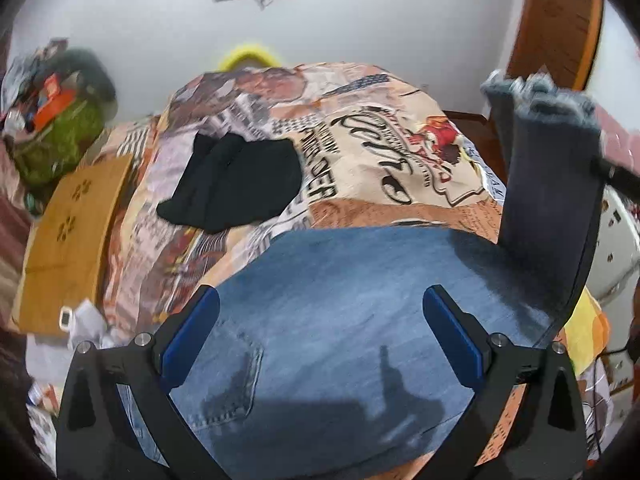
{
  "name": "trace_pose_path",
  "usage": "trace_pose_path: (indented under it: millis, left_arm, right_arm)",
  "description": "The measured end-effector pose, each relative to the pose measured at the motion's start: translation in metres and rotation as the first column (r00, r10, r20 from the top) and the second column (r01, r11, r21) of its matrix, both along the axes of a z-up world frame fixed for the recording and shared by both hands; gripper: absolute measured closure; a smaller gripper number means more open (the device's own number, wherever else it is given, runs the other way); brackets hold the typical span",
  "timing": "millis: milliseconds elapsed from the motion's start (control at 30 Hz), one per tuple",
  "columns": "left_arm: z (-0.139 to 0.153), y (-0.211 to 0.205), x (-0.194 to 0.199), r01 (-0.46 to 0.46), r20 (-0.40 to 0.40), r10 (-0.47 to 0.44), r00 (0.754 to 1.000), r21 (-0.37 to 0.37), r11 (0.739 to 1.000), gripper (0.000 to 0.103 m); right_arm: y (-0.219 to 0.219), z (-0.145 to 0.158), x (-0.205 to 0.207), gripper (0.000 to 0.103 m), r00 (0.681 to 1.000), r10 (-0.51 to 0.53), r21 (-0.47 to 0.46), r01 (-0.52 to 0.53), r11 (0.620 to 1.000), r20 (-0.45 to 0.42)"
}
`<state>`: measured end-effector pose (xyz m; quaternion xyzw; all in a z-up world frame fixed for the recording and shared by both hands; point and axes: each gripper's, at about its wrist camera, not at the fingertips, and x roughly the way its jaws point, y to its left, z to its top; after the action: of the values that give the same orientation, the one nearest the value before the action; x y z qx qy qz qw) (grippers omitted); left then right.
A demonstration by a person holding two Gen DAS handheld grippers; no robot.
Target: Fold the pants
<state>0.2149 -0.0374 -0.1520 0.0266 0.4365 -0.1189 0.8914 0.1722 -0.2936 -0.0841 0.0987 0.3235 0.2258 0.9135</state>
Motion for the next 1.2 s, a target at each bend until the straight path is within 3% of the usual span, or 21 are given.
trace_pose_path:
  millis: [233,467,567,733,933,1067,1200]
  left_arm:
    - [-0.008,0.032,-0.007,-0.088,-0.030,0.087,0.996,-0.031,0.996,0.000]
    - [-0.009,0.039,-0.007,-0.114,-0.035,0.113,0.993,-0.030,0.993,0.000]
    - [-0.009,0.033,-0.005,-0.103,-0.037,0.102,0.994,-0.018,0.995,0.000]
    - [-0.005,0.020,0.002,-0.078,-0.031,0.077,0.997,-0.009,0.997,0.000]
    - [0.005,-0.010,0.017,-0.023,-0.015,0.022,1.000,-0.016,1.000,0.000]
    - [0.006,-0.036,0.028,0.035,-0.007,-0.035,0.999,-0.017,0.999,0.000]
    - [-0.001,-0.068,0.043,0.083,-0.020,-0.083,0.996,0.015,0.996,0.000]
  right_arm:
    - [0.054,-0.049,0.011,0.096,0.976,0.149,-0.008,-0.152,0.988,-0.158]
    - [0.088,-0.098,0.013,0.090,0.910,0.233,-0.050,-0.265,0.963,-0.343]
    - [0.094,-0.099,0.005,0.085,0.897,0.262,-0.075,-0.307,0.949,-0.356]
    - [0.085,-0.092,-0.002,0.077,0.880,0.311,-0.023,-0.342,0.940,-0.360]
    - [0.046,-0.074,0.001,0.065,0.923,0.223,-0.018,-0.241,0.970,-0.312]
    - [0.008,-0.065,0.005,0.063,0.957,0.112,-0.054,-0.131,0.990,-0.267]
    - [-0.030,-0.064,0.013,0.063,0.962,0.023,-0.052,-0.039,0.998,-0.272]
